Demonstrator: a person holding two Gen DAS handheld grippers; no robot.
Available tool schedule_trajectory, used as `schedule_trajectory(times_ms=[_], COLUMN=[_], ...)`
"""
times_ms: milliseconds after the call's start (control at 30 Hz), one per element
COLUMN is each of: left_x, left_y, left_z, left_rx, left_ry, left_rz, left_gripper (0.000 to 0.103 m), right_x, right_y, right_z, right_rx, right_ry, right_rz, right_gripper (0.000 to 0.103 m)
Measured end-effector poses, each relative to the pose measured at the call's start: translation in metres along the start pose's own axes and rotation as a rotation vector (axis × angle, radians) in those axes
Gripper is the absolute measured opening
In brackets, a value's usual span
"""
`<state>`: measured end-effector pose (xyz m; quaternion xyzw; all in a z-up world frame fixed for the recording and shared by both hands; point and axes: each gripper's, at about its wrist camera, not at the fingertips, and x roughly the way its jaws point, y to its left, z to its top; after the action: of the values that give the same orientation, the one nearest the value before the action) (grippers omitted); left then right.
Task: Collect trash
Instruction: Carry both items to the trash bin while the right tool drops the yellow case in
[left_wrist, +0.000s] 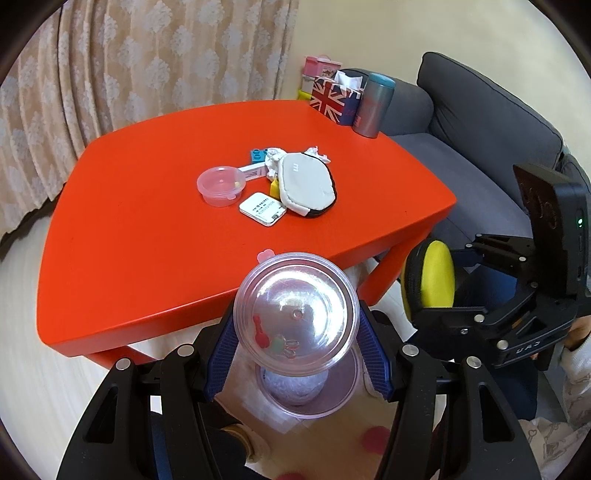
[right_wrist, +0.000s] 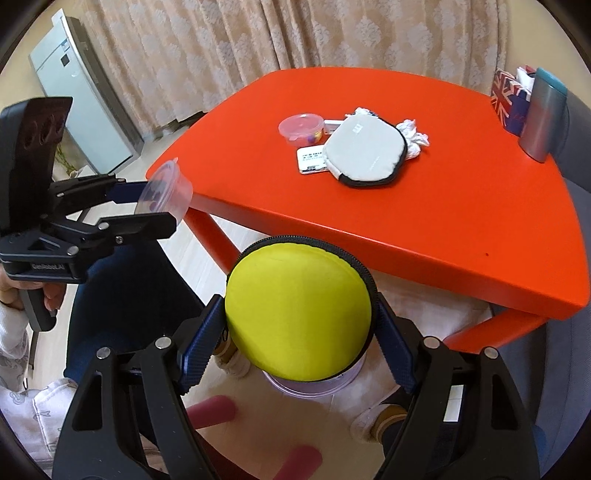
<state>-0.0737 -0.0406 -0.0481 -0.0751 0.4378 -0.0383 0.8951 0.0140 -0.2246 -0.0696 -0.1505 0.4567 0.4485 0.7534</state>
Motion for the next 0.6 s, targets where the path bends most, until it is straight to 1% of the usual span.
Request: schedule_trajectory(times_ms=[33, 67, 100, 367, 600], left_x=[0.000, 0.000, 0.000, 0.005, 0.014], left_y=[0.001, 0.001, 0.002, 0.000, -0.009], left_z=[0.000, 0.000, 0.000, -0.001, -0.004], left_rx=[-0.002, -0.003, -0.004, 0.004, 0.024], left_ry=[-0.001, -0.001, -0.001, 0.010, 0.039], left_rz=[0.000, 0.000, -0.001, -0.009, -0.023], left_gripper=[0.059, 0.059, 0.059, 0.059, 0.059], right_x=[0.001, 0.002, 0.002, -0.003, -0.011], right_y=[0.001, 0.000, -0.001, -0.009, -0.018], right_z=[0.001, 0.001, 0.002, 0.004, 0.004], right_rx=[0.000, 0.002, 0.008, 0.036, 0.069], right_ry=[0.001, 0.000, -0.004, -0.015, -0.027], right_rz=[-0.001, -0.005, -0.007, -0.018, -0.039], right_gripper=[0.080, 0.086, 0.088, 0.089, 0.094])
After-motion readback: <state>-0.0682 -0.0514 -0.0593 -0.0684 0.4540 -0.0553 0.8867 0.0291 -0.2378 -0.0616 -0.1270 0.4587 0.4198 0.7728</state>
